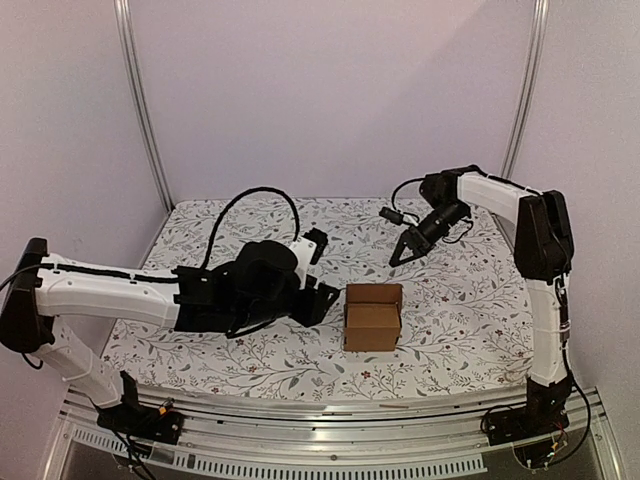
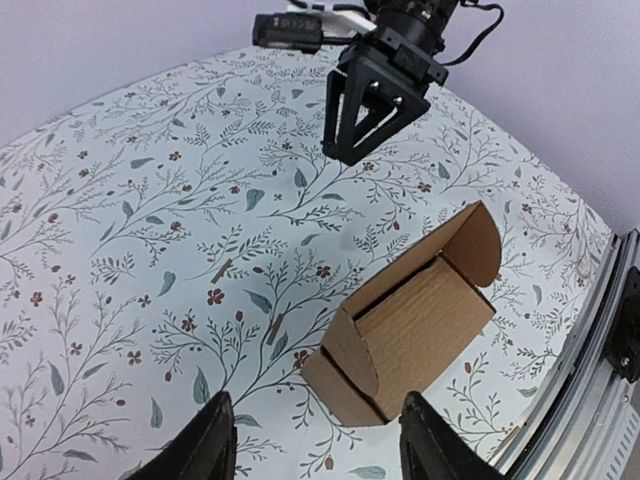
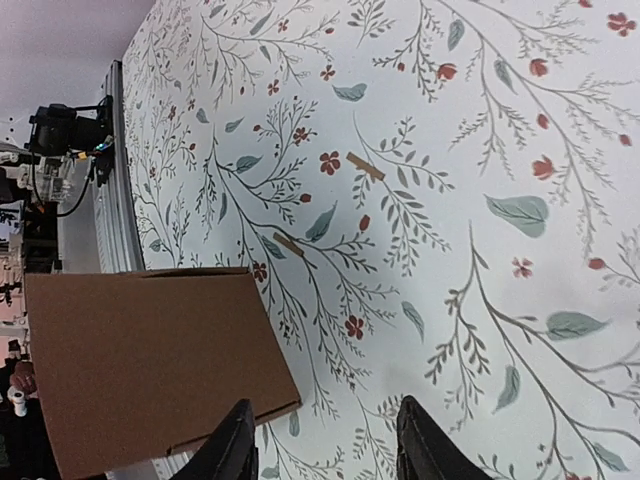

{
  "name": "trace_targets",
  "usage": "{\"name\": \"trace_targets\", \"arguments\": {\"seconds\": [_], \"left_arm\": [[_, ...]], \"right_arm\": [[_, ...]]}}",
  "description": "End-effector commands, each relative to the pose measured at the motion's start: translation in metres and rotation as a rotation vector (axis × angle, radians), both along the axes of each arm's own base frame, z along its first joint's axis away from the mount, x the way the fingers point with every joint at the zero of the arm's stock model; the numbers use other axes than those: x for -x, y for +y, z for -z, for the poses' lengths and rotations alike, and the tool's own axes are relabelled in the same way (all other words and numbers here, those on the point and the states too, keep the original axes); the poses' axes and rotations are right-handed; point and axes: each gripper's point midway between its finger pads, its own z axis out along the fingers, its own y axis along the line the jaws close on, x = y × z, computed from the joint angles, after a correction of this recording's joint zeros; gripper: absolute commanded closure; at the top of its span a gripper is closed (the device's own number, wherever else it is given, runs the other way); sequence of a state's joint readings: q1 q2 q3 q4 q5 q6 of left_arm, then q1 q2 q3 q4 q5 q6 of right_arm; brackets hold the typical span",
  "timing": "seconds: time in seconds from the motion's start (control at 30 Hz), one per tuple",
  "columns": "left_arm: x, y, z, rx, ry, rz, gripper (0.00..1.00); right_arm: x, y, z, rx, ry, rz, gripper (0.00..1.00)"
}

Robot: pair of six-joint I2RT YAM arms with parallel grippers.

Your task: Fold the paper box

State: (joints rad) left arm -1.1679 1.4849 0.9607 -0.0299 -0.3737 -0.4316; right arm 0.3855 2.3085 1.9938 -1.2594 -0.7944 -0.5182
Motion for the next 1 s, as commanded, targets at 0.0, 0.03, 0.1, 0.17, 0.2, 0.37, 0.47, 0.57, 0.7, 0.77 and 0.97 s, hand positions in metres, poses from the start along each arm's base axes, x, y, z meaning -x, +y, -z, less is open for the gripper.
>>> {"name": "trace_targets", "arguments": {"seconds": [0.0,0.03,0.1,0.17,0.2,0.37,0.47,0.57,0.7,0.77,0.97], "left_arm": [[0.004,-0.011,-0.012,-0.100,-0.103,0.108,0.42],[0.003,-0.010,-0.019,-0.110,-0.139,0.122,0.39],[-0.005,-0.002,-0.029,-0.117,-0.186,0.121,0.27],[-0.018,0.003,-0.039,-0.084,-0.211,0.114,0.12],[-0.024,0.004,-0.043,-0.069,-0.219,0.115,0.07],[-0.051,-0.003,-0.050,-0.053,-0.221,0.129,0.00],[-0.055,-0.018,-0.051,-0.028,-0.199,0.176,0.00],[-0.054,-0.035,-0.048,-0.023,-0.172,0.236,0.12],[-0.054,-0.036,-0.049,0.017,-0.119,0.207,0.28],[-0.051,-0.027,-0.047,0.066,-0.092,0.160,0.30],[-0.038,0.010,-0.030,0.178,-0.023,0.036,0.35]], "right_arm": [[0.005,-0.041,-0.073,-0.059,-0.194,0.050,0.51],[0.014,-0.046,-0.076,-0.074,-0.233,0.023,0.44],[0.034,-0.054,-0.102,-0.125,-0.378,-0.027,0.33],[0.046,-0.058,-0.111,-0.191,-0.493,-0.025,0.03],[0.051,-0.060,-0.101,-0.198,-0.498,-0.006,0.01],[0.073,-0.050,-0.108,-0.259,-0.425,-0.040,0.02],[0.080,-0.041,-0.101,-0.227,-0.377,-0.120,0.16],[0.075,-0.033,-0.100,-0.204,-0.378,-0.101,0.35],[0.070,-0.025,-0.103,-0.109,-0.462,-0.077,0.49],[0.069,-0.022,-0.109,-0.075,-0.536,-0.080,0.50],[0.082,-0.006,-0.110,0.049,-0.714,-0.194,0.52]]}}
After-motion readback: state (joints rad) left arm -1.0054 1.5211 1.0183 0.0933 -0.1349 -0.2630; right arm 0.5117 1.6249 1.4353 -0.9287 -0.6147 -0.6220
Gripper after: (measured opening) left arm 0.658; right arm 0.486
